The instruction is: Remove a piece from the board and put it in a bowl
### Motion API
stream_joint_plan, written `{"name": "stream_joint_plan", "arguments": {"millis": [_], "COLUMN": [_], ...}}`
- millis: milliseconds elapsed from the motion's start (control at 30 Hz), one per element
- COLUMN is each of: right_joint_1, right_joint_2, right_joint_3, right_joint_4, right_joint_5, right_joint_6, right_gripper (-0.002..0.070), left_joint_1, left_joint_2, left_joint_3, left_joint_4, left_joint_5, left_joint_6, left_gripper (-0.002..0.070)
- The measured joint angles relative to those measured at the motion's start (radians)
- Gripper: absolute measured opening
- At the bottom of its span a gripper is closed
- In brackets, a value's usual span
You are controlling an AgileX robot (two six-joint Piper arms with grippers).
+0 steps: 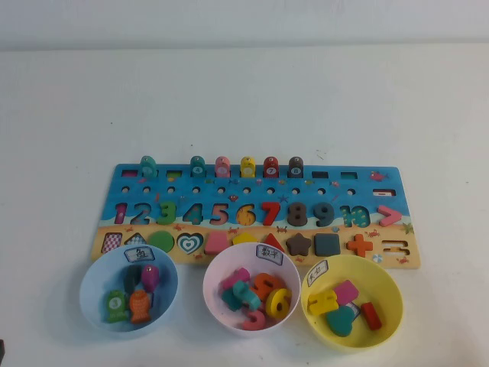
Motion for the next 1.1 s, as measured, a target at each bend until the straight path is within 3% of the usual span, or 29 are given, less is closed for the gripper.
{"name": "stream_joint_plan", "arguments": {"millis": [800,933,1100], "right_joint_1": [0.000,0.000,0.000], "right_joint_2": [0.000,0.000,0.000], "right_joint_3": [0.000,0.000,0.000], "right_joint_4": [0.031,0.232,0.794], "right_joint_5": [0.000,0.000,-0.002], "right_joint_6": [0.000,0.000,0.000], "right_gripper": [-0.0017,-0.0017,-0.0017], "left_joint_1": [0.000,0.000,0.000], "left_joint_2": [0.000,0.000,0.000], "left_joint_3": [0.000,0.000,0.000], "left_joint_4": [0.000,0.000,0.000], "left_joint_5": [0.000,0.000,0.000], "left_joint_6": [0.000,0.000,0.000], "left_gripper": [-0.0003,-0.0003,-0.0003]}}
